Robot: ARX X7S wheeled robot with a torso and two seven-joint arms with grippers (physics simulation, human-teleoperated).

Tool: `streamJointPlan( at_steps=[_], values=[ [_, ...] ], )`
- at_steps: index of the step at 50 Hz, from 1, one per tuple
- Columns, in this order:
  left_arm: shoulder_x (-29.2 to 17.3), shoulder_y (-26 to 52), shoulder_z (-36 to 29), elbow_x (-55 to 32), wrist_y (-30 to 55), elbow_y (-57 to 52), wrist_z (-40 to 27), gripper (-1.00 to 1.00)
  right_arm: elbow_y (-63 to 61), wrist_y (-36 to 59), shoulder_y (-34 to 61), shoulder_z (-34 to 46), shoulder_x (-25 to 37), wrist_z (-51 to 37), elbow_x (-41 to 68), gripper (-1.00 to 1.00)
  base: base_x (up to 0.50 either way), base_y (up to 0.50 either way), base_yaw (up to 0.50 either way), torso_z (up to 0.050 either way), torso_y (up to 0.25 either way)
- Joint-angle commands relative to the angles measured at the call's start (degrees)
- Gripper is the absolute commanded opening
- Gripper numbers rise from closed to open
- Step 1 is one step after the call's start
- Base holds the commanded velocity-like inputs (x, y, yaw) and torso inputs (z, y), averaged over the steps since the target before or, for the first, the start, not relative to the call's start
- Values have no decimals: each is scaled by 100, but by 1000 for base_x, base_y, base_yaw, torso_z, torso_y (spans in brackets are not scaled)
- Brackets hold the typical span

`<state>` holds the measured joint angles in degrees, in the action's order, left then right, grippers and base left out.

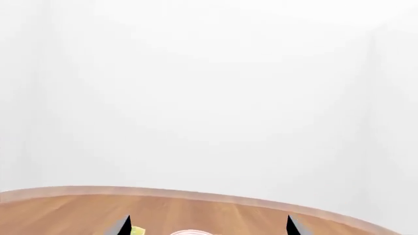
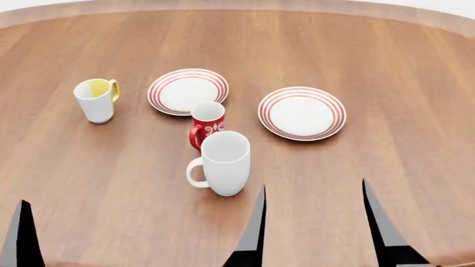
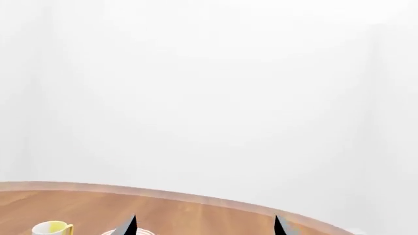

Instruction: Put the white mug on the left plate.

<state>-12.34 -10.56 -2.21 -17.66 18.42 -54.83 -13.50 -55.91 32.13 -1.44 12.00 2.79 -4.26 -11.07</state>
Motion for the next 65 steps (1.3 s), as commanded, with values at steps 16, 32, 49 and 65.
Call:
streamJointPlan(
  at_steps=[16,32,49,65],
  values=[
    [-2388,417,-1303,-1070,-853,-493,-2561,100,-409,266,111,46,-276,243,-551,100,184,0,0,0,0],
    [-2603,486,-1609,-984,-1027,-423,-2755,100,-409,239,103,-36,-276,230,-380,100,500,0,0,0,0],
    [-2742,548,-1763,-1029,-1122,-400,-2869,100,-409,232,97,-87,-276,177,-260,100,500,0,0,0,1],
    [-2846,592,-1857,-1057,-1195,-376,-2963,100,-409,218,78,-103,-275,188,-217,100,500,0,0,0,1]
  ],
)
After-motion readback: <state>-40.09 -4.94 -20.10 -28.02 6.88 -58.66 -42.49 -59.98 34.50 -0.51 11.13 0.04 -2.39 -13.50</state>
